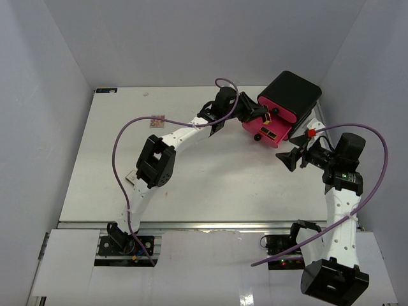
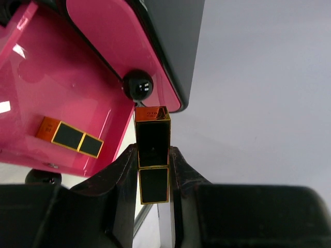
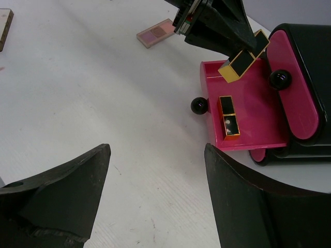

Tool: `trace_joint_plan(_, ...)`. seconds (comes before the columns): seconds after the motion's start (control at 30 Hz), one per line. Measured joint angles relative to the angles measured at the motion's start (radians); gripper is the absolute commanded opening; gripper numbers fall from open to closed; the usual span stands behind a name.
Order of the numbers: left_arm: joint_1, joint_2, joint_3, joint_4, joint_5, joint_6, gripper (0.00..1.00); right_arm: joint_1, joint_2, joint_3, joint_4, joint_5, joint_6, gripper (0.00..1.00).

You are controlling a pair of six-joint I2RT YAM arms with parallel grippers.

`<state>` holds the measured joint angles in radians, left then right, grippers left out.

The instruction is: Organize the makeup

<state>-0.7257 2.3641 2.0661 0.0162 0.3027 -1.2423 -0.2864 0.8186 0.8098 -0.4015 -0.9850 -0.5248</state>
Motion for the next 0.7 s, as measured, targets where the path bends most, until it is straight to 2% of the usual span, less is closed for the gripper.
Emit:
trace_joint_plan(0.37, -0.02, 0.056, 0.009, 0.008, -0.155, -0.06, 0.19, -0.016, -0.01, -0.008, 0.015, -0.011, 0.021, 0.8)
trace_joint_plan(0.7, -0.054, 0.067, 0.032, 0.003, -0.276, -0.106, 0.32, -0.022, -0.01, -0.008, 0.017, -0.013, 0.023, 0.8)
